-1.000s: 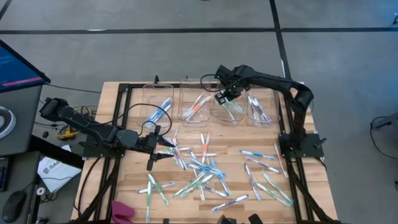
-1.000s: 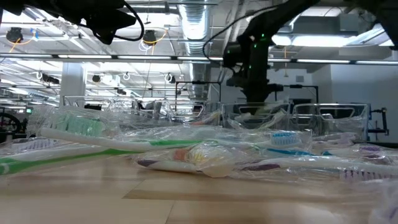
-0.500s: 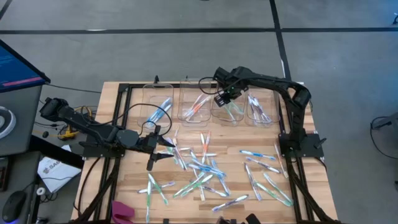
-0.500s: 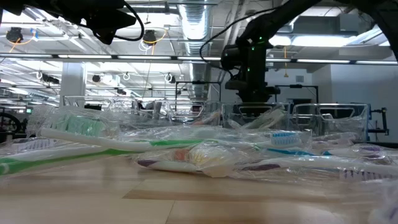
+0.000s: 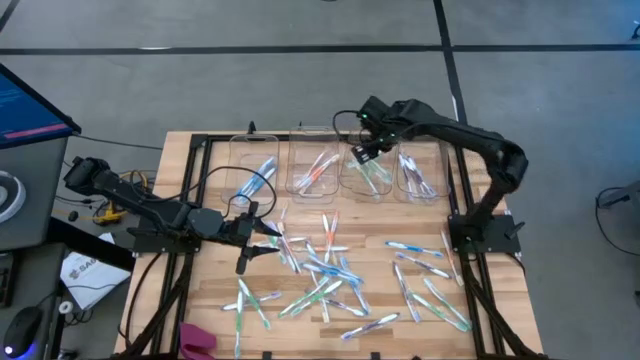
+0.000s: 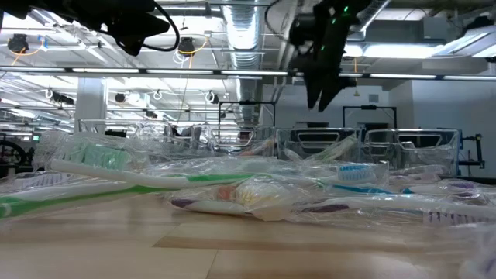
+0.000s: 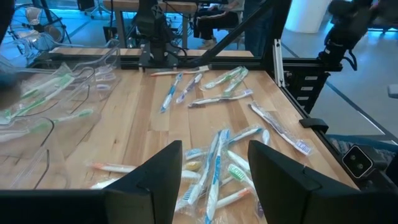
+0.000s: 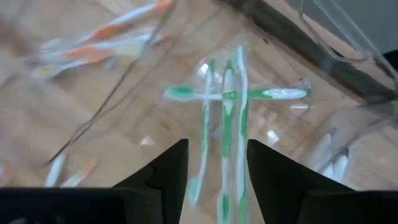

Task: Pick & Place Toothbrushes
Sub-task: Put the orange toothbrush into the middle left transparent bin

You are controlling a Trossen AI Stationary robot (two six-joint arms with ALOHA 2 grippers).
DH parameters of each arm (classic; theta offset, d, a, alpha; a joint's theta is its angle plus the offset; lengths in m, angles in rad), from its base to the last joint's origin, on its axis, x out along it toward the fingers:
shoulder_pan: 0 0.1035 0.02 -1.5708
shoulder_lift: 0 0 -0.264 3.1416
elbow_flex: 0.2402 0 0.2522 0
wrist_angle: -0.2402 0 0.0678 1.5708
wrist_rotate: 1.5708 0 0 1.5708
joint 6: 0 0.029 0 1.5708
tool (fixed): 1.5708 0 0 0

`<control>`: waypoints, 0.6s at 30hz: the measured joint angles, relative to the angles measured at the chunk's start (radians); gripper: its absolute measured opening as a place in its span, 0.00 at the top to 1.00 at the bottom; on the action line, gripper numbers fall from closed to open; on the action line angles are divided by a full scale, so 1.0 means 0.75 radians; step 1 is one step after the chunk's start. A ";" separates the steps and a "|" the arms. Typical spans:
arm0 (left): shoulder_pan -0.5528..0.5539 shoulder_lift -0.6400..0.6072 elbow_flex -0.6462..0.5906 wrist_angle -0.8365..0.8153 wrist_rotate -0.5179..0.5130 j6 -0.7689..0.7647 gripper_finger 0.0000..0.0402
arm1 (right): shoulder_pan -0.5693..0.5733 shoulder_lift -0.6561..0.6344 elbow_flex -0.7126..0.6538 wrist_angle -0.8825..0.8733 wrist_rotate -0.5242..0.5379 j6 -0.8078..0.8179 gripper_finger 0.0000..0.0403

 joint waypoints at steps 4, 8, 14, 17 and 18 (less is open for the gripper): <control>0.000 0.000 0.000 -0.005 0.001 0.000 0.56 | 0.110 -0.123 0.001 -0.103 0.000 -0.048 0.62; 0.001 0.000 0.000 -0.005 0.001 0.000 0.56 | 0.277 -0.226 0.001 -0.245 0.000 0.000 0.63; -0.001 0.033 0.000 -0.005 0.006 0.000 0.56 | 0.600 -0.317 0.001 -0.387 0.043 0.174 0.63; -0.001 0.083 0.000 -0.004 0.006 0.000 0.56 | 0.788 -0.338 0.001 -0.415 0.166 0.242 0.62; -0.001 0.101 0.000 -0.003 0.006 0.000 0.56 | 0.849 -0.341 0.001 -0.422 0.209 0.256 0.62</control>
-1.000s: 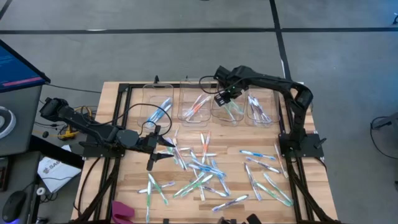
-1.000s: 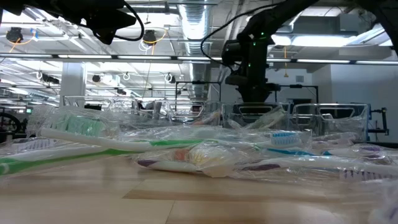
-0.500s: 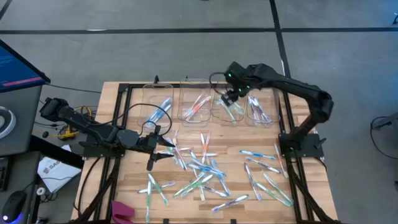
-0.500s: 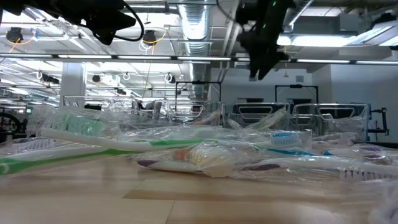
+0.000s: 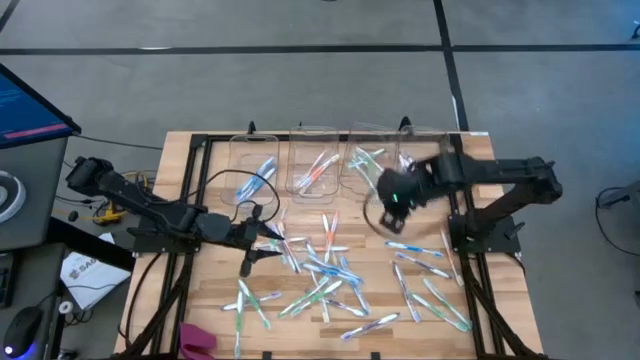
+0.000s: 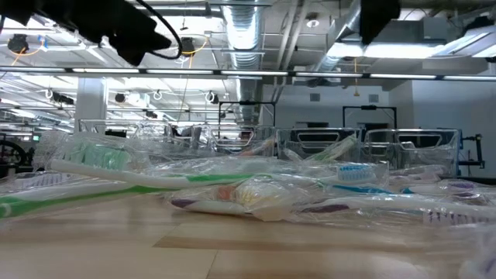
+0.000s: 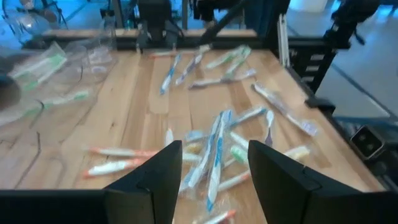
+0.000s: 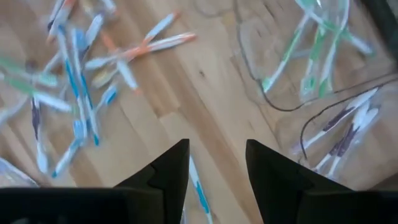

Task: Pick & Place Toothbrushes
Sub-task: Put the orange toothbrush into the middle left transparent bin

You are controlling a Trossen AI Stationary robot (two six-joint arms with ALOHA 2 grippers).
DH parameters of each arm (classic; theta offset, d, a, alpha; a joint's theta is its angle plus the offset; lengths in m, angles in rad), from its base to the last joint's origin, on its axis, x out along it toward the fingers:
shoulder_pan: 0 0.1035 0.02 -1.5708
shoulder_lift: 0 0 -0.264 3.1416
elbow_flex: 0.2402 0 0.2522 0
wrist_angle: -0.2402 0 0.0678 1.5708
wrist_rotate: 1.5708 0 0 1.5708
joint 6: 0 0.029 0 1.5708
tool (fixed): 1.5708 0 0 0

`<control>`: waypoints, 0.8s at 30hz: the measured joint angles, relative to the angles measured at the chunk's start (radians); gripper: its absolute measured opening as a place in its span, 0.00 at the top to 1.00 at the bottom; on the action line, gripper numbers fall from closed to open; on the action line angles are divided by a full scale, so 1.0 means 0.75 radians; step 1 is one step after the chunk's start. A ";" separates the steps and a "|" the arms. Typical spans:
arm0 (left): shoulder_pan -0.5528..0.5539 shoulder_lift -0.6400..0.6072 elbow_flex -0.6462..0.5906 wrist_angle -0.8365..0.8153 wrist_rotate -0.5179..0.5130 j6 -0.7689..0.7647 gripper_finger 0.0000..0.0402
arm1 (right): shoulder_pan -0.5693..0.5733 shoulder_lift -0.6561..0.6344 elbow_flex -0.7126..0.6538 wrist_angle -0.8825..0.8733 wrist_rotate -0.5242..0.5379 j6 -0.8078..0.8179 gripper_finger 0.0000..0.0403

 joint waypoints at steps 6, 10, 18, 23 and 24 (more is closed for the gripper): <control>0.000 0.094 0.000 0.061 0.000 0.003 0.56 | 0.231 -0.007 0.000 0.002 0.075 -0.159 0.63; 0.002 0.110 0.000 0.126 -0.001 0.004 0.56 | 0.276 0.003 0.000 0.070 0.223 -0.041 0.64; 0.002 0.106 0.000 0.165 -0.002 0.005 0.56 | 0.242 0.002 0.000 0.076 0.247 0.180 0.64; 0.002 0.106 0.000 0.168 -0.002 0.004 0.56 | 0.241 0.002 0.000 0.135 0.246 0.182 0.63; 0.002 0.106 0.000 0.168 -0.002 0.004 0.56 | 0.241 0.002 0.000 0.160 0.246 0.182 0.63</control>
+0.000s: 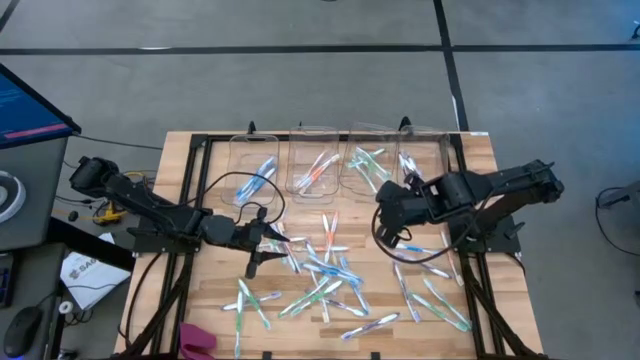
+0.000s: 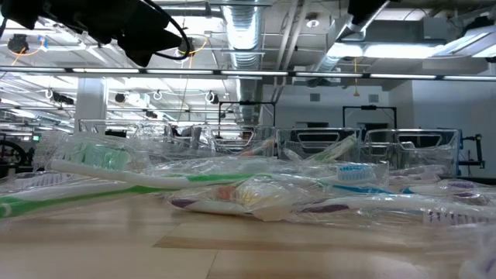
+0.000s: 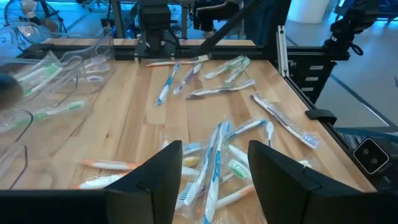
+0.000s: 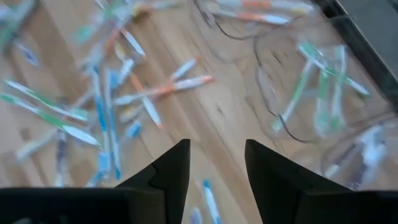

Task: Pick & Place Toothbrushes
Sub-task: Put the orange toothbrush into the middle left transparent bin

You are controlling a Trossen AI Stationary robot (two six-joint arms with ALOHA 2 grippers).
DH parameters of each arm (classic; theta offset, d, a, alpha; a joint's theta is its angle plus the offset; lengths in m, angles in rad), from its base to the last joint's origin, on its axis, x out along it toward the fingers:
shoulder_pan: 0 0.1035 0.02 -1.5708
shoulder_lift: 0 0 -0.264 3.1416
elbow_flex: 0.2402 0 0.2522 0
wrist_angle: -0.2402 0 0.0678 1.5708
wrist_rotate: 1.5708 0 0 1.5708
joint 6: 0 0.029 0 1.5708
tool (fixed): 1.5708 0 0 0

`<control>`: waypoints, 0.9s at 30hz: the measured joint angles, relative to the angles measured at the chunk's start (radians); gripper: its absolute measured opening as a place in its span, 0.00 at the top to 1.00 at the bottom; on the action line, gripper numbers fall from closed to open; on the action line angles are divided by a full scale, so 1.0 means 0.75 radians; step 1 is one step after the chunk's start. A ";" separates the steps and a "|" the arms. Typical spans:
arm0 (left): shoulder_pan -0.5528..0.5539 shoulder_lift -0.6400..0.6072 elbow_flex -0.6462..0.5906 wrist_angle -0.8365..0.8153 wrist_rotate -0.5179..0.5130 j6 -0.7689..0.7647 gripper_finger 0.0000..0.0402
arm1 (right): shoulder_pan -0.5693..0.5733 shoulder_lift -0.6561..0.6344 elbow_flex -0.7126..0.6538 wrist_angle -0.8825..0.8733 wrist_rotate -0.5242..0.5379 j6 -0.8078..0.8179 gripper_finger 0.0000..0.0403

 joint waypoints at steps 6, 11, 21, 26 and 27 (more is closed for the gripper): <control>0.000 0.000 0.000 0.005 0.015 0.007 0.56 | 0.000 0.000 0.000 0.204 -0.001 0.000 0.64; 0.000 0.000 0.000 0.007 0.016 -0.004 0.56 | 0.000 0.000 0.000 0.430 -0.001 0.000 0.65; 0.000 -0.001 0.000 0.046 0.017 -0.004 0.56 | 0.000 0.000 0.000 0.830 -0.003 0.000 0.64; 0.000 -0.001 0.000 0.047 0.017 -0.003 0.56 | 0.000 0.000 0.000 0.956 -0.004 -0.001 0.64; 0.000 -0.001 0.000 0.048 0.017 -0.003 0.56 | 0.000 0.000 0.000 0.971 -0.004 -0.001 0.65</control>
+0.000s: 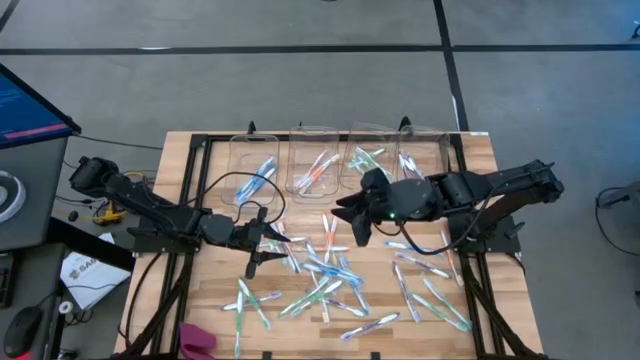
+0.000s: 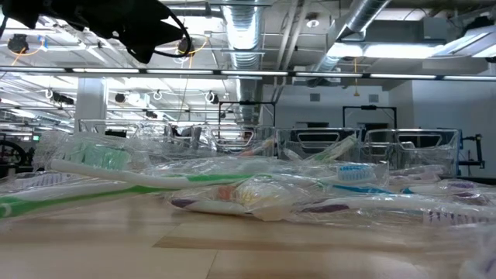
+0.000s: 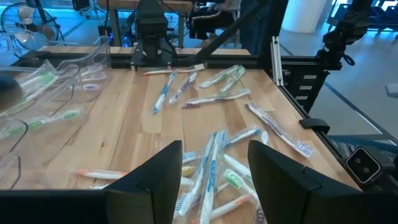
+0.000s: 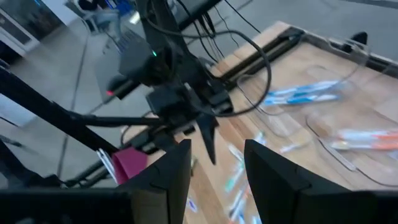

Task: Pick & Place Toothbrushes
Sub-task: Put the orange toothbrush into the middle left transparent bin

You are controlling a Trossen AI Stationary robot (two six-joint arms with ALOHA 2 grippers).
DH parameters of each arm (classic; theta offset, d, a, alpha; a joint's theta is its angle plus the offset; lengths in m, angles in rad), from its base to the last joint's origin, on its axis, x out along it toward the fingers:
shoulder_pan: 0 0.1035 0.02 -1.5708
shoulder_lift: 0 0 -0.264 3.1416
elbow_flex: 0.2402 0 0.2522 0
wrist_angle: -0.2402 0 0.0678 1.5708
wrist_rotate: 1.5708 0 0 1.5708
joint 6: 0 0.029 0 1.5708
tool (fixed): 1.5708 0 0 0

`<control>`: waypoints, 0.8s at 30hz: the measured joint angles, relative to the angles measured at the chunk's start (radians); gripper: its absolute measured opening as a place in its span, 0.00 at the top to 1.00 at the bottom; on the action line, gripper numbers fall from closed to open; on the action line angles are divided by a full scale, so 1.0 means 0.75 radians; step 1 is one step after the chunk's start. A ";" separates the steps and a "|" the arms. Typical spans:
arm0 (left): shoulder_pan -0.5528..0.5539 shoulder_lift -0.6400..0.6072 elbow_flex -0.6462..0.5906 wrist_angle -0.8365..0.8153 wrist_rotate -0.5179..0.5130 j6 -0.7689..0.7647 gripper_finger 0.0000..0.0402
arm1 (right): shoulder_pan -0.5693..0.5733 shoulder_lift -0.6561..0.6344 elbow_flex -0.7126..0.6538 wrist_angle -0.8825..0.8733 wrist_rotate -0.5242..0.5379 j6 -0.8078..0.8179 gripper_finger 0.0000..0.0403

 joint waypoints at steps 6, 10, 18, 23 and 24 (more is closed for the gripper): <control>0.000 0.000 0.000 0.006 0.001 0.000 0.56 | 0.000 0.000 0.000 0.045 0.001 0.000 0.66; 0.000 0.000 0.000 0.006 0.001 -0.001 0.56 | 0.000 0.001 0.000 0.044 0.001 0.000 0.65; 0.000 0.000 0.000 0.006 0.001 0.001 0.56 | -0.001 0.001 0.000 0.047 0.002 -0.004 0.64; 0.000 0.000 0.000 0.006 0.002 -0.001 0.56 | -0.034 -0.001 0.001 0.015 -0.015 -0.300 0.65; -0.001 0.000 0.000 0.006 0.009 -0.001 0.56 | -0.033 -0.001 0.001 -0.054 -0.015 -0.313 0.65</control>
